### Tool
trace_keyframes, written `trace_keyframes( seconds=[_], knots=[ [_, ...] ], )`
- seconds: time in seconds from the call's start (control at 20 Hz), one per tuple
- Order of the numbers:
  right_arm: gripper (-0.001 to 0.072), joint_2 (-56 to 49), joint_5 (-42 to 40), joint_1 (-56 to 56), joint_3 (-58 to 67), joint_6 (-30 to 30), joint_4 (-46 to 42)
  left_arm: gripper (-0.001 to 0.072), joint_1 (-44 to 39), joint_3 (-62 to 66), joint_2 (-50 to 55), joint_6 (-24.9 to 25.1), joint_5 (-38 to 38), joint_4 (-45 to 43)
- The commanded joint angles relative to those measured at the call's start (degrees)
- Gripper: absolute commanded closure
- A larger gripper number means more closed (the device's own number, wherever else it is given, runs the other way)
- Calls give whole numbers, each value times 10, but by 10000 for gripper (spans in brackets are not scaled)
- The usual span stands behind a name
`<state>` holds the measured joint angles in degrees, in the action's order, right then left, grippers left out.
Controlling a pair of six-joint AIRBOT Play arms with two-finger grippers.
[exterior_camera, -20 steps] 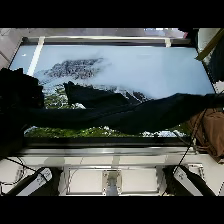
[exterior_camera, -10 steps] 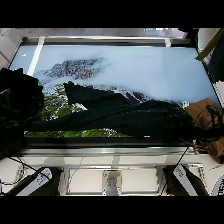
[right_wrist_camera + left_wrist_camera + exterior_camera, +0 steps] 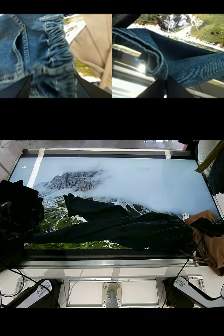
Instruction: Fold the clothes and pants, and hang the long-sleeved shirts on hangers.
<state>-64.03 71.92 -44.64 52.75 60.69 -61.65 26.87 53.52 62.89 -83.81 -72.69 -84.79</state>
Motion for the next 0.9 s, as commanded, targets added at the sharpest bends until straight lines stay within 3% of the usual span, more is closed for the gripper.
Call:
trace_keyframes(
  seconds=[0.0,0.15,0.3,0.35,0.4,0.45,0.55,0.7,0.85],
  knots=[
    [149,-70,-13,0,7,0,18,697,0,0,0,0,1,0],
    [149,-109,-26,0,7,-23,32,696,0,-1,0,0,5,0],
    [185,-140,-24,0,7,-67,99,697,0,-1,0,-11,7,0],
    [323,-147,-20,0,7,-79,127,696,0,-1,0,-11,7,0],
    [520,-149,-18,0,7,-80,146,697,0,-1,0,-11,7,0],
    [668,-149,-9,0,8,-88,156,697,0,-1,0,-11,7,0],
    [676,-146,49,0,22,-129,157,697,0,0,0,-11,7,0],
    [676,-135,131,0,88,-130,165,696,0,16,0,-11,10,0],
    [677,-112,103,0,190,-102,205,697,0,85,0,-11,43,27]
  ],
)
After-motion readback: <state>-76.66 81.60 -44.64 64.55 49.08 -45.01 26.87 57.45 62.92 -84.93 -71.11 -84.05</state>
